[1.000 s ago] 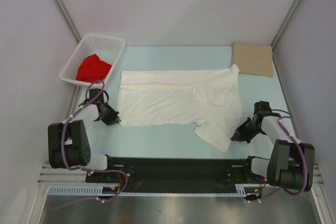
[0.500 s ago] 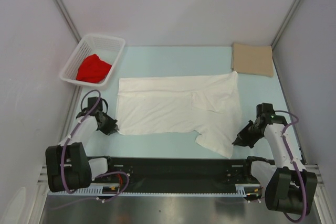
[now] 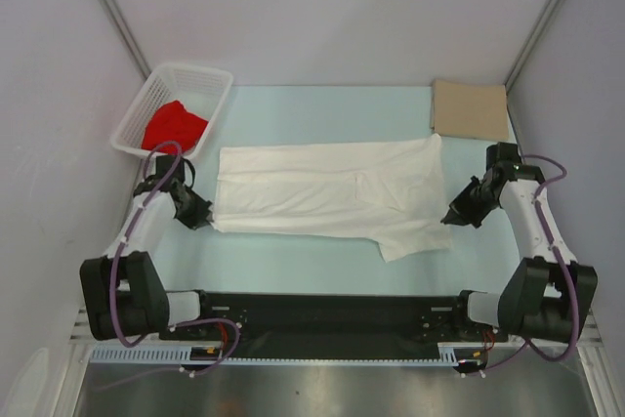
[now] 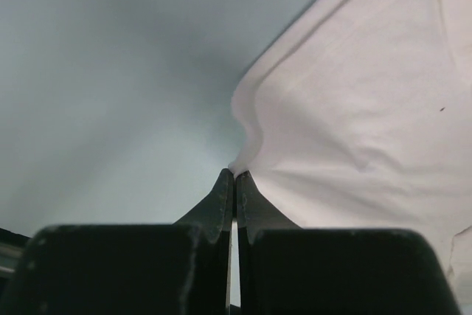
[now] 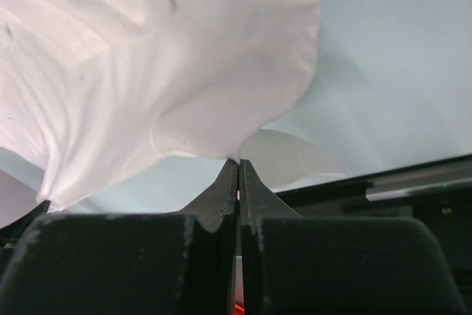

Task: Fold and stack the t-shirts
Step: Fold the tshirt

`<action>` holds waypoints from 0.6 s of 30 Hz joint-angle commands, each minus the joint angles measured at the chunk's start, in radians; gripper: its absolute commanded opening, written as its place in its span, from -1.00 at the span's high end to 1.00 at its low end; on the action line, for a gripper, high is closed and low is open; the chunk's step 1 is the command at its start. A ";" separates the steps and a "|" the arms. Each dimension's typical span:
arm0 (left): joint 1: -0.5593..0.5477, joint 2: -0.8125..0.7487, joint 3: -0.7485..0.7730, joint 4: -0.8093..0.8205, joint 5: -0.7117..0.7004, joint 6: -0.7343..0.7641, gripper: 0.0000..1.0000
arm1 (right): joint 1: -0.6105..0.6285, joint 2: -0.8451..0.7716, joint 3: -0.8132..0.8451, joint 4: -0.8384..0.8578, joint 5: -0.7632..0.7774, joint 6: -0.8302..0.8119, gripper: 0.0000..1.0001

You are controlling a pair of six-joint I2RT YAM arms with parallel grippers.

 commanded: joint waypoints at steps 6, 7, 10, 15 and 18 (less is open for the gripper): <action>-0.045 0.224 0.262 -0.009 -0.028 0.055 0.99 | -0.010 0.248 0.253 0.074 -0.013 -0.053 1.00; -0.047 0.279 0.285 -0.013 -0.034 0.058 0.99 | -0.010 0.274 0.273 0.079 -0.016 -0.055 1.00; -0.051 0.348 0.377 -0.037 -0.060 0.061 0.99 | -0.008 0.359 0.336 0.105 -0.050 -0.066 1.00; -0.053 0.454 0.492 -0.048 -0.057 0.060 1.00 | -0.010 0.480 0.441 0.105 -0.057 -0.072 1.00; -0.056 0.502 0.531 -0.049 -0.043 0.054 0.99 | -0.010 0.560 0.509 0.102 -0.076 -0.072 1.00</action>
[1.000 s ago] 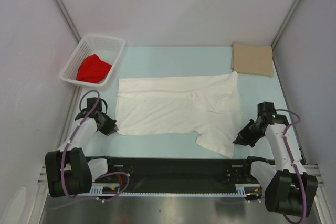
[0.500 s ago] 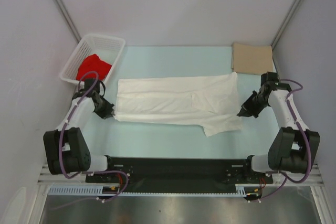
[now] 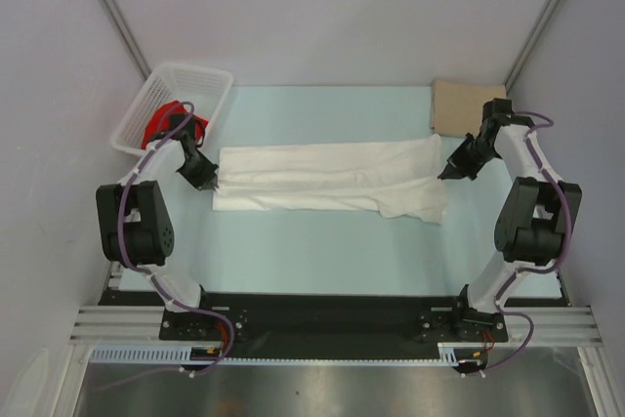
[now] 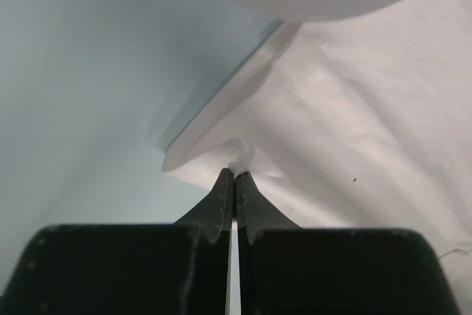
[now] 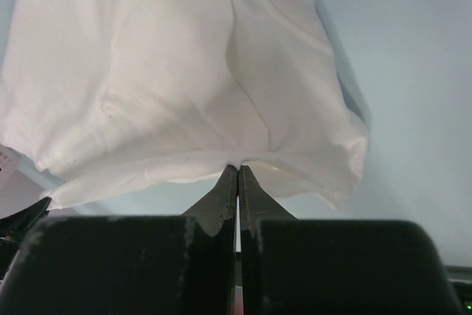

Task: Fold and stack the t-shirts
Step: Fold the tshirt

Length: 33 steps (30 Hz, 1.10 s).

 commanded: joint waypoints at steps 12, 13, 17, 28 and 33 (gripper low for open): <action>-0.016 0.153 0.156 -0.027 -0.015 0.006 0.99 | 0.001 0.236 0.269 -0.013 -0.044 -0.028 1.00; -0.017 0.164 0.162 -0.028 -0.015 0.004 1.00 | 0.001 0.244 0.278 -0.016 -0.045 -0.028 1.00; -0.019 0.194 0.196 -0.033 -0.013 0.002 0.99 | 0.004 0.291 0.325 -0.029 -0.047 -0.028 1.00; -0.019 0.267 0.272 -0.059 -0.024 0.006 0.99 | 0.017 0.382 0.414 -0.044 -0.045 -0.031 1.00; -0.020 0.297 0.311 -0.076 -0.033 0.009 0.99 | 0.020 0.402 0.454 -0.049 -0.048 -0.028 1.00</action>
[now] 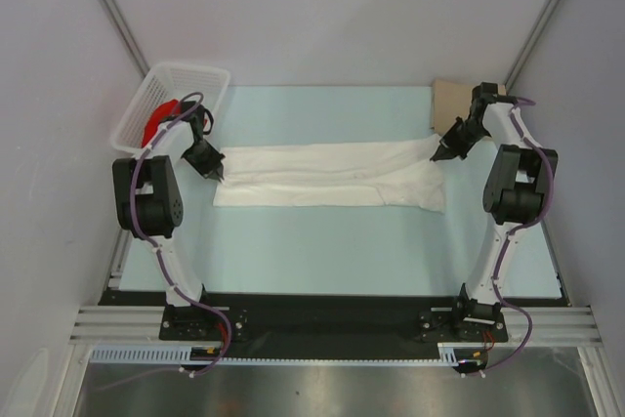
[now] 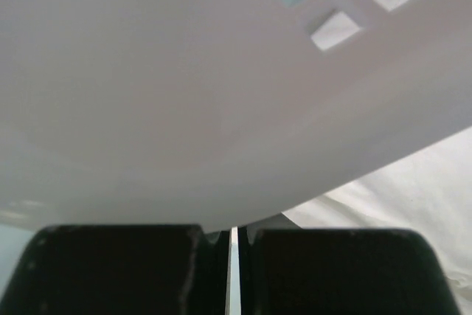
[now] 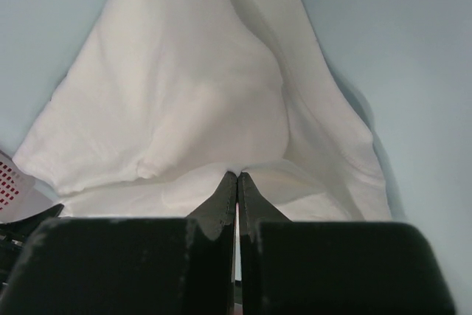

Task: Fold and stack the t-shirts
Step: Fold the tshirt

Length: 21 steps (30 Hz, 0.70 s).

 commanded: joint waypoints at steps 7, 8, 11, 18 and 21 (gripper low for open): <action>0.002 0.025 0.022 0.027 -0.046 0.000 0.92 | 0.004 0.049 0.108 -0.010 -0.017 -0.007 1.00; 0.002 0.026 0.021 0.026 -0.051 -0.002 0.84 | 0.004 0.060 0.113 -0.010 -0.017 -0.005 1.00; 0.002 0.031 0.017 0.044 -0.051 0.004 0.62 | 0.004 0.081 0.125 -0.010 -0.026 0.004 1.00; -0.023 -0.012 0.002 0.075 -0.072 0.035 -0.63 | -0.004 0.113 0.174 -0.016 0.003 0.006 0.24; -0.041 -0.068 -0.015 0.070 -0.083 0.037 -0.75 | -0.007 0.121 0.270 -0.089 0.078 -0.058 0.04</action>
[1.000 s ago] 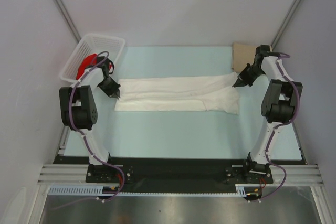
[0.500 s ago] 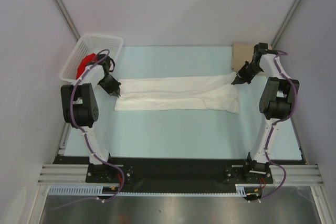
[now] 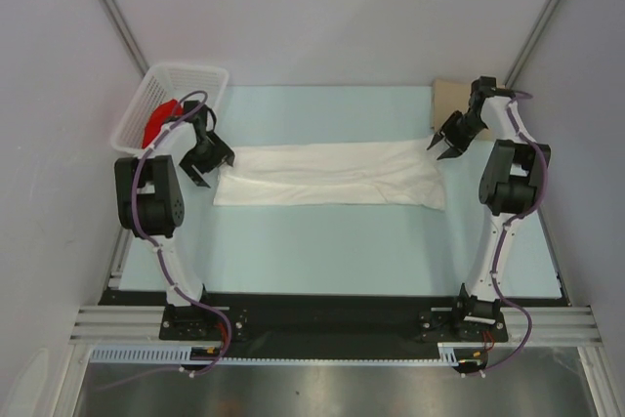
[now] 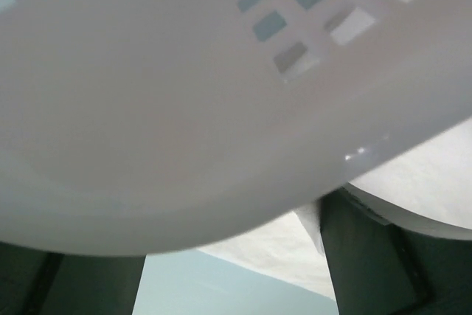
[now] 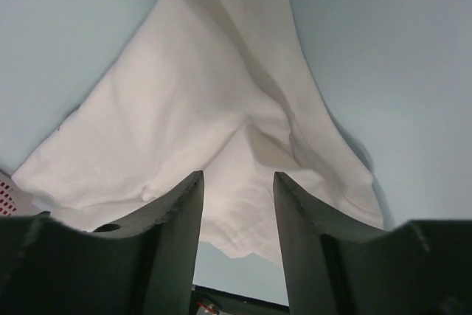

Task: Fold and stack the t-shirts
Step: Fold the tshirt

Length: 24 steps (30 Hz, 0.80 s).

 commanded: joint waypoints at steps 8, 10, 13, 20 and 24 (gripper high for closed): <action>-0.075 -0.269 -0.113 0.005 -0.118 0.054 -0.82 | 0.038 -0.177 0.071 -0.132 0.213 -0.176 -0.16; -0.077 -0.318 -0.126 0.008 -0.150 0.066 -0.82 | 0.063 -0.219 -0.023 -0.124 0.200 -0.183 -0.19; -0.095 -0.346 -0.117 0.015 -0.166 0.110 -0.83 | 0.118 -0.260 -0.106 -0.114 0.157 -0.189 -0.21; -0.111 -0.400 -0.209 0.126 0.010 0.195 -0.37 | 0.155 -0.366 -0.307 -0.003 -0.019 -0.134 -0.25; -0.086 -0.397 -0.264 0.106 0.063 0.207 -0.06 | 0.098 -0.418 -0.413 0.012 -0.009 -0.132 -0.25</action>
